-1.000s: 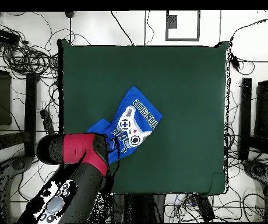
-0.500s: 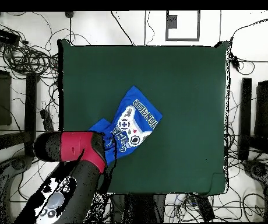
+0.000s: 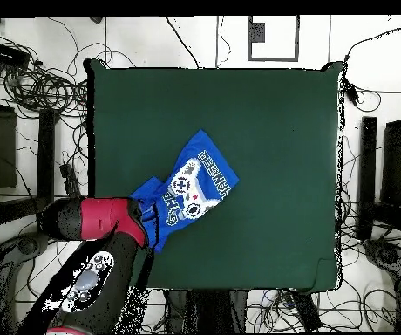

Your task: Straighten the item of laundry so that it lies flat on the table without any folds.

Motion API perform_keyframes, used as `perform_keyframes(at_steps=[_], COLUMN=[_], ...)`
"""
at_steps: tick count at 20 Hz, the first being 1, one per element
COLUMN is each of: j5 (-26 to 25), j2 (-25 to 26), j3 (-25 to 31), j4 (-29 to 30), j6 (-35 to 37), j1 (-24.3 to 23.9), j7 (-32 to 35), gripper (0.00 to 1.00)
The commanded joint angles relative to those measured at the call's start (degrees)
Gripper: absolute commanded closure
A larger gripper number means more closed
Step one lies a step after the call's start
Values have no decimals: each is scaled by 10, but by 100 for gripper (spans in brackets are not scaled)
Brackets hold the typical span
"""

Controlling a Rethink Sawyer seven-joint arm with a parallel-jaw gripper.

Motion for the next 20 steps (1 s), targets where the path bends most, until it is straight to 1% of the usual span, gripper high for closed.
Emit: perform_keyframes(at_steps=[1, 4, 9, 10, 12, 13, 16, 20], j5=[50, 50, 56, 57, 51, 53, 59, 75], j2=[53, 75, 106, 115, 134, 136, 164, 198], j3=[144, 140, 108, 88, 46, 44, 5, -19], j4=[42, 8, -57, -73, -106, -111, -163, -225], j6=[-116, -139, -120, -126, -106, -111, -94, -89], j1=[-2, 15, 47, 59, 76, 75, 83, 78], j7=[24, 50, 81, 91, 100, 98, 113, 117], gripper=[100, 100, 100, 100, 100, 100, 100, 100])
